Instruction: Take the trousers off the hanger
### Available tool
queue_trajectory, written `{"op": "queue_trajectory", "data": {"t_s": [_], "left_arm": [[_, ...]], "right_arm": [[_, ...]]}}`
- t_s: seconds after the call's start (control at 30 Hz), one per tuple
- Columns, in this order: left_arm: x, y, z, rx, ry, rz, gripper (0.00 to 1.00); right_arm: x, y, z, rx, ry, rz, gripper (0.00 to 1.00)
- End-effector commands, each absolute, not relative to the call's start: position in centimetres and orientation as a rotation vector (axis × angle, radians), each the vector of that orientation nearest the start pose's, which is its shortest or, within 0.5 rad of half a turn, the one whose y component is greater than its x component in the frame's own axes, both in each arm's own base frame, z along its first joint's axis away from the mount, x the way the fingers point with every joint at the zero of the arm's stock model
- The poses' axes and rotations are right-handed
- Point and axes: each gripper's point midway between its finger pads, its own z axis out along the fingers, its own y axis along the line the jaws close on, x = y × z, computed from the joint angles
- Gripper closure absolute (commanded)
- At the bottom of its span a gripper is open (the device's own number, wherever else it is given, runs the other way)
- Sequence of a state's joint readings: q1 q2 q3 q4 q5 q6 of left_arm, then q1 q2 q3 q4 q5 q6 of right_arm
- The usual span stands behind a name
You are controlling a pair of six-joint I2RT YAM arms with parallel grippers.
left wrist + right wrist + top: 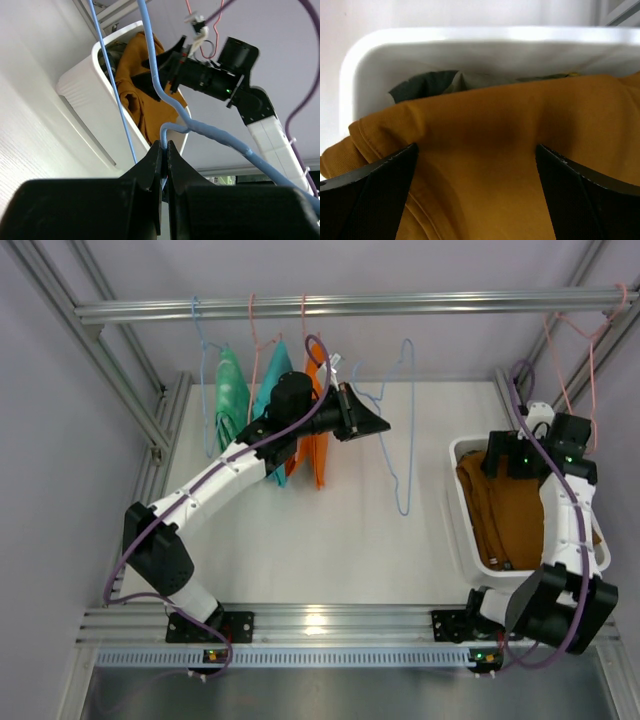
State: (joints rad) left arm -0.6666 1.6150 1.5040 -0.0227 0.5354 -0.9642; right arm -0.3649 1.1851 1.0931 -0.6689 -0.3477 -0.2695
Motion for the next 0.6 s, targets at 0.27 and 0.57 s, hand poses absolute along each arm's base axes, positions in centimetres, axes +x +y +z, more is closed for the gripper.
{"op": "queue_trajectory", "data": {"t_s": [0.27,0.57], "left_arm": [[31.5,-39.5,36.2,0.211,1.935,-1.519,1.00],[31.4,-40.9,35.5,0.117,1.999,-1.330,1.00]], "right_arm": [[30.3,-3.5,19.9,-0.214,2.218,0.201,0.01],[23.8,6.7,38.8,-0.403,1.719,0.514,0.05]]}}
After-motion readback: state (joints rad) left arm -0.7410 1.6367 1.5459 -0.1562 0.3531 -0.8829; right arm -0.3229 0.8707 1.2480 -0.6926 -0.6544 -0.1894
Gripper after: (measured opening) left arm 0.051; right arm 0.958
